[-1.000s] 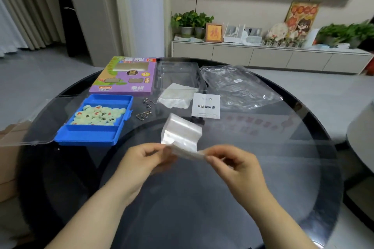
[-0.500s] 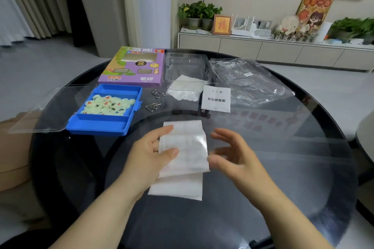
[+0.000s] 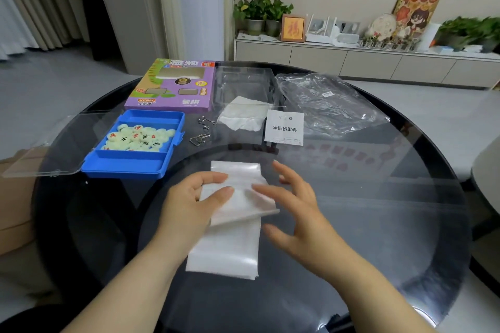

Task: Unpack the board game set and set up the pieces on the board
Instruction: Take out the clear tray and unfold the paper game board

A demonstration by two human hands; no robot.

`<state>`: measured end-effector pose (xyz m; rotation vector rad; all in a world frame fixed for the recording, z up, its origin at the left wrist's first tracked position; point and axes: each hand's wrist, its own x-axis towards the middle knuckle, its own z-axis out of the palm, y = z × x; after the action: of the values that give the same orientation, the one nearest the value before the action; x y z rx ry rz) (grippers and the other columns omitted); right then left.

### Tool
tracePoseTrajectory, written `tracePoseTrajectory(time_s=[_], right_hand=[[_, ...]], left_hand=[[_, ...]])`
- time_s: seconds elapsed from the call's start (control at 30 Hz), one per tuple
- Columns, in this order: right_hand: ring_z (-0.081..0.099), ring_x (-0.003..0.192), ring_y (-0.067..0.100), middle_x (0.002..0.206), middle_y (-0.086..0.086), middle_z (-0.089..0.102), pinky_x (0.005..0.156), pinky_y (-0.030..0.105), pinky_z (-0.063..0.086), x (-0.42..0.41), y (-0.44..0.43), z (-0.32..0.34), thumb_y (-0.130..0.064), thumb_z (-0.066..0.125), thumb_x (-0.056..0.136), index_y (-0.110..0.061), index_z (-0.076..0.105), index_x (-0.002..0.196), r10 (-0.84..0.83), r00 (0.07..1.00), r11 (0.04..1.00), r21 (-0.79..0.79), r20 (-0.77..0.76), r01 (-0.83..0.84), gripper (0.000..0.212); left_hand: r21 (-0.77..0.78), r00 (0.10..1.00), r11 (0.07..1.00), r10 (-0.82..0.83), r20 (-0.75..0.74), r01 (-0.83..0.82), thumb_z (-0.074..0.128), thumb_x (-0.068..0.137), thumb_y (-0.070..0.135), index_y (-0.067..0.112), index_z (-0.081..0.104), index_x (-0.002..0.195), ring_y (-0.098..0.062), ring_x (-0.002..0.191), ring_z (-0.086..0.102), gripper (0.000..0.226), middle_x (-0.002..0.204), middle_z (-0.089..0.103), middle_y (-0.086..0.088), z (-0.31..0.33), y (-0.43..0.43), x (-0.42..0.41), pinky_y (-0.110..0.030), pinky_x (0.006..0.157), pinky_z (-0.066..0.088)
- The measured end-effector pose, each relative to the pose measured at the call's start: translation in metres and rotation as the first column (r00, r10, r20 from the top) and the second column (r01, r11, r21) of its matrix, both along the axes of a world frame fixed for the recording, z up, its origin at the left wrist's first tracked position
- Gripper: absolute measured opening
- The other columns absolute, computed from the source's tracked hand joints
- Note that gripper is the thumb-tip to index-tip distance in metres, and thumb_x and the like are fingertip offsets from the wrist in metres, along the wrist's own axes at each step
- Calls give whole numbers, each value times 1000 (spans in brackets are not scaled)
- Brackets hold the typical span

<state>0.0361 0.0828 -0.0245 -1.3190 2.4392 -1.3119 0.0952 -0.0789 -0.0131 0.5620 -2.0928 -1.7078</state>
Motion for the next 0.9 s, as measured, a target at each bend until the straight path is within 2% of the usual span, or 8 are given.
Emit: tracePoseTrajectory(time_s=[0.1, 0.2, 0.3, 0.43, 0.6, 0.67, 0.8, 0.9], right_hand=[[35, 117, -5, 124, -32, 46, 99, 0, 22, -8, -4, -1, -31, 48, 74, -37, 55, 105, -121, 985, 986, -130, -124, 105, 32], [49, 104, -19, 98, -45, 57, 87, -1, 33, -6, 1, 11, -38, 52, 73, -46, 66, 93, -29, 988, 981, -183, 153, 57, 26], [57, 90, -19, 84, -36, 65, 78, 1, 39, -3, 5, 20, -18, 57, 82, -40, 66, 83, 94, 950, 970, -243, 299, -20, 24], [55, 65, 1, 65, -9, 63, 63, 12, 45, -8, 3, 25, -14, 58, 84, -14, 65, 68, -73, 864, 891, -356, 499, 281, 17], [42, 34, -1, 34, -8, 46, 39, 13, 41, -28, 1, 36, -6, 50, 90, -16, 55, 43, -217, 718, 688, -418, 661, 593, 48], [38, 29, 1, 30, -7, 40, 36, 12, 40, -38, 5, 37, -5, 51, 90, -17, 50, 47, -238, 670, 642, -403, 703, 652, 44], [39, 30, 2, 34, -9, 46, 36, 14, 41, -49, 14, 26, -8, 53, 89, -11, 49, 61, -250, 555, 606, -320, 793, 729, 28], [38, 29, 1, 33, -8, 45, 37, 14, 43, -50, 17, 23, -5, 46, 91, -10, 48, 61, -198, 541, 651, -303, 817, 696, 31]], left_hand=[[26, 997, 998, -64, -34, 65, 60, 84, 14, 32, 60, 82, -3, 53, 54, 18, 63, 63, 13, 3, 6, 3, -9, 49, 40], [-35, 996, 998, -45, -75, 43, 52, 88, 15, 38, 53, 86, 12, 62, 56, 23, 73, 59, 18, 7, 7, 4, -6, 57, 42], [16, 997, 997, -75, -6, 75, 57, 85, 12, 43, 48, 90, 3, 57, 59, 32, 61, 66, 10, 9, 6, 5, -17, 59, 46], [233, 992, 965, -127, 1, 123, 60, 82, 6, 36, 51, 93, -14, 65, 60, 34, 63, 68, 3, 10, -1, 6, -24, 63, 45], [-69, 966, 975, -199, 168, 213, 70, 75, 5, 33, 54, 91, 0, 51, 53, 36, 50, 61, 7, 5, -15, 18, -8, 52, 40], [-221, 940, 940, -196, 277, 261, 72, 74, 11, 35, 56, 86, 1, 51, 53, 31, 51, 61, 8, 3, -22, 24, -7, 54, 40], [-381, 891, 852, -191, 413, 359, 75, 71, 19, 41, 54, 79, -1, 56, 50, 31, 59, 60, 6, 2, -29, 30, -10, 57, 41], [-454, 894, 805, -199, 401, 383, 75, 69, 19, 44, 52, 79, -3, 71, 50, 36, 77, 54, 9, 7, -28, 31, -8, 62, 40]])
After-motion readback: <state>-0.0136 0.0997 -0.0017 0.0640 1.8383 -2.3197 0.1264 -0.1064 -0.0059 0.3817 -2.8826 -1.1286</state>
